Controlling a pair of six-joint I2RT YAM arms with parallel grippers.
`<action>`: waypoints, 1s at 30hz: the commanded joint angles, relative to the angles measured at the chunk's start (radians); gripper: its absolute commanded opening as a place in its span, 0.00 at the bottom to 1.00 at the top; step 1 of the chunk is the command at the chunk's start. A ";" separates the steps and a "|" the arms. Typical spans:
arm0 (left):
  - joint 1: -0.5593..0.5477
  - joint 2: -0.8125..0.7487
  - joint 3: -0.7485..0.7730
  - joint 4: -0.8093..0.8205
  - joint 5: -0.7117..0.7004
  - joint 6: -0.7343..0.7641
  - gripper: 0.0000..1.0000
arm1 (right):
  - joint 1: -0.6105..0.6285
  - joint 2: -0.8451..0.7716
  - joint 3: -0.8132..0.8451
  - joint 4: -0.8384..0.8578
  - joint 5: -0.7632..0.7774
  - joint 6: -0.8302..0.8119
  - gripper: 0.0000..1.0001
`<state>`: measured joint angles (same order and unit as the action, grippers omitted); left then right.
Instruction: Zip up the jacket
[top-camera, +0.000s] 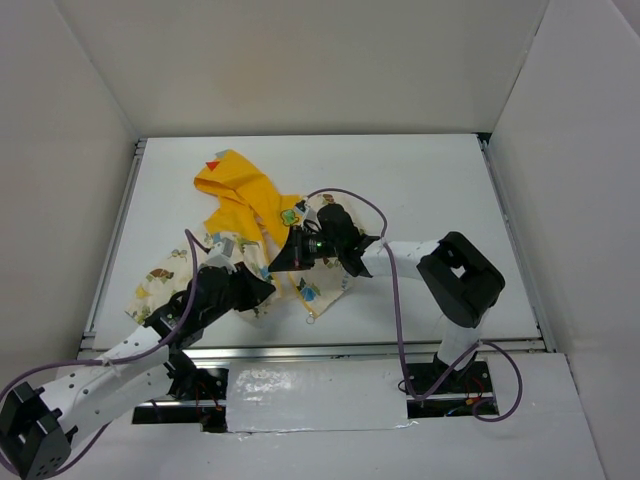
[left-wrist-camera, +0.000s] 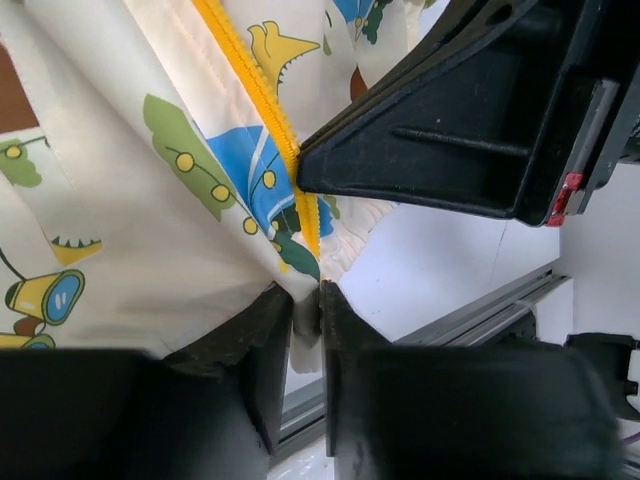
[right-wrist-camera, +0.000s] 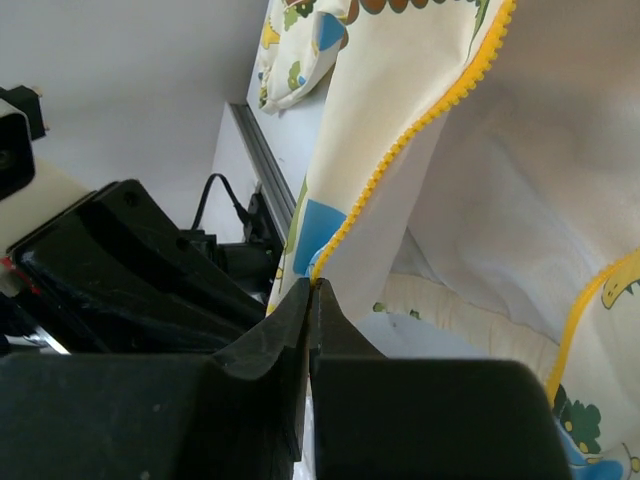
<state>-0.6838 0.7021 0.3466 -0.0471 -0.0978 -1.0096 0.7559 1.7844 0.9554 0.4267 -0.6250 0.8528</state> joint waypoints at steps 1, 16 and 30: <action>0.004 0.000 0.003 0.050 0.017 0.023 0.31 | 0.003 -0.034 -0.009 0.032 -0.025 0.005 0.00; 0.004 0.128 0.003 0.099 0.090 0.026 0.48 | 0.022 -0.146 -0.012 -0.135 0.096 -0.044 0.00; 0.004 0.162 0.000 0.128 0.089 0.039 0.00 | 0.036 -0.167 -0.009 -0.158 0.126 -0.024 0.00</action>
<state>-0.6827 0.8604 0.3466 0.0307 -0.0189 -0.9913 0.7795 1.6779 0.9398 0.2623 -0.5072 0.8291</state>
